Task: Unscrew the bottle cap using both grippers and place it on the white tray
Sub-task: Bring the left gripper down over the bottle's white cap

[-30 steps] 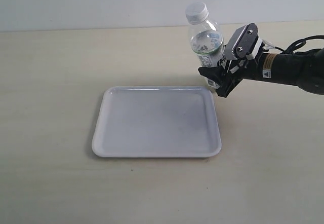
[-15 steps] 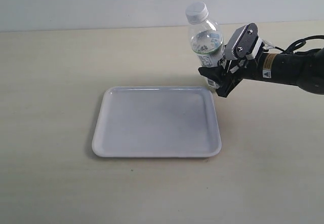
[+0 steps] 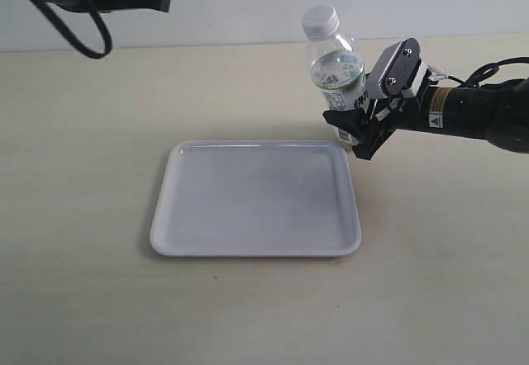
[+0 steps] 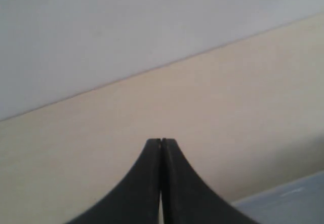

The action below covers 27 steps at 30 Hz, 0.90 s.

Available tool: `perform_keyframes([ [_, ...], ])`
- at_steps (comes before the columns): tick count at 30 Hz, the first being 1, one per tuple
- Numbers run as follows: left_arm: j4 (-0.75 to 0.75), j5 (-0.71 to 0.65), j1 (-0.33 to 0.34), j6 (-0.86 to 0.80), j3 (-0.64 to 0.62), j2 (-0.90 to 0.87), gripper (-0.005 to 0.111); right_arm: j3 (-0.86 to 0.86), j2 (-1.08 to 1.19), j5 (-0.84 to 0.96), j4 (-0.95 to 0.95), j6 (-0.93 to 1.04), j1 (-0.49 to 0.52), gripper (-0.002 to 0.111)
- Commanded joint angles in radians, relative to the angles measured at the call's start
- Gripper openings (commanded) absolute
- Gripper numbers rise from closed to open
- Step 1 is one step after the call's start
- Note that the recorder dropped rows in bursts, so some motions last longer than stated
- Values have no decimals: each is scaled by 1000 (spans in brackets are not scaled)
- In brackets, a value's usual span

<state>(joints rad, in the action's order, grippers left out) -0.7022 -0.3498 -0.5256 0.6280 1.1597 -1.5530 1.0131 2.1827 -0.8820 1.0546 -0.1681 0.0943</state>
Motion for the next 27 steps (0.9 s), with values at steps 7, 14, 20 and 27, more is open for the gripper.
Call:
perform_keyframes([
  [7, 1020, -310, -31, -873, 293, -103, 1, 2, -15, -28, 36, -2, -2, 0],
  [14, 1211, -430, -45, -1077, 414, -161, 46, 2, -15, -21, 76, 17, -2, 0],
  [20, 1215, -393, -56, -1067, 491, -290, 71, 2, -15, -28, 81, 27, -2, 0],
  [27, 1244, -496, -72, -1051, 673, -453, 71, 2, -15, -28, 81, 25, -2, 0],
])
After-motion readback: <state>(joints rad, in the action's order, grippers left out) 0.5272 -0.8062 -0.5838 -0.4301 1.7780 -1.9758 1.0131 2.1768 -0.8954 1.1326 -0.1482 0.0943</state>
